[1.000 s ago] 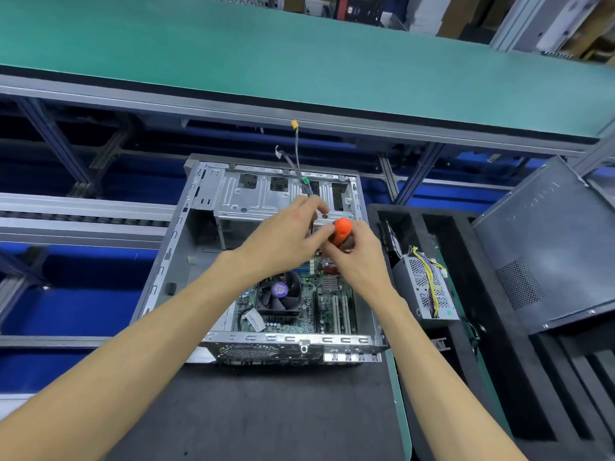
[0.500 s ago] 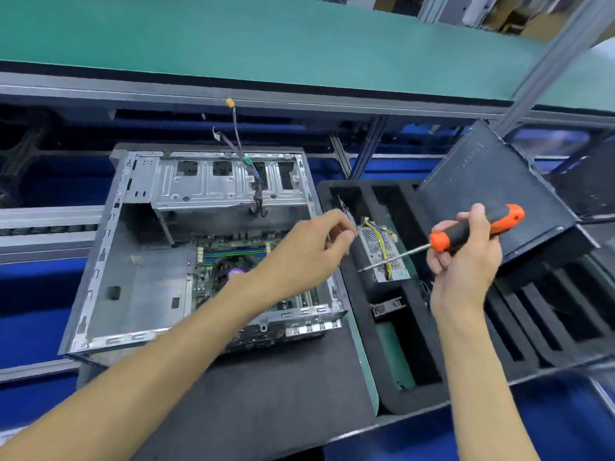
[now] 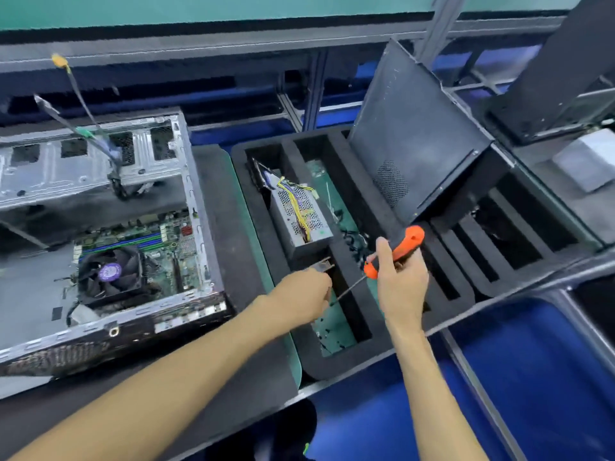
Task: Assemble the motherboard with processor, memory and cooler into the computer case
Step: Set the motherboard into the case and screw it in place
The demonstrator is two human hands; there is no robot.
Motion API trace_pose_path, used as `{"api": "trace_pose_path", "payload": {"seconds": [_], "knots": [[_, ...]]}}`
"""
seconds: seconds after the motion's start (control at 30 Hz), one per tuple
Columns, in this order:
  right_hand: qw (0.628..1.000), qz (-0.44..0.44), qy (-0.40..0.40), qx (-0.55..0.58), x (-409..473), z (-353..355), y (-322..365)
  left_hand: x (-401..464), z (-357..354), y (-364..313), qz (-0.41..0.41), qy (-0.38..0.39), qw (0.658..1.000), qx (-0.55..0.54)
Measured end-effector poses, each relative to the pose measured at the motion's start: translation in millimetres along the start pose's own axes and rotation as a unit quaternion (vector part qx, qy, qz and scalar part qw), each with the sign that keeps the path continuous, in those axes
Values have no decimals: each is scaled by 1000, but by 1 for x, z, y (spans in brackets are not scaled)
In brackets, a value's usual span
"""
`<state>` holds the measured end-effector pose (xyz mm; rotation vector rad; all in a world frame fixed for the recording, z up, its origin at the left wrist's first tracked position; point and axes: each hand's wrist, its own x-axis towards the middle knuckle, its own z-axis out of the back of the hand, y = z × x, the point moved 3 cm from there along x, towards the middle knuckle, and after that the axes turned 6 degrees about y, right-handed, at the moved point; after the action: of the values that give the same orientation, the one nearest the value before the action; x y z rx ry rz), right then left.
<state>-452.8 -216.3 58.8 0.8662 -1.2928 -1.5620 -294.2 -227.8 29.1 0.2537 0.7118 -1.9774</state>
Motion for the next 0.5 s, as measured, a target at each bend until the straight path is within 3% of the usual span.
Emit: {"api": "trace_pose_path", "payload": {"seconds": [0.23, 0.5], "knots": [[999, -40, 28, -17, 4, 27, -42, 64, -69, -18, 58, 97, 982, 153], [997, -62, 37, -18, 16, 47, -62, 98, -98, -12, 105, 110, 983, 102]]}}
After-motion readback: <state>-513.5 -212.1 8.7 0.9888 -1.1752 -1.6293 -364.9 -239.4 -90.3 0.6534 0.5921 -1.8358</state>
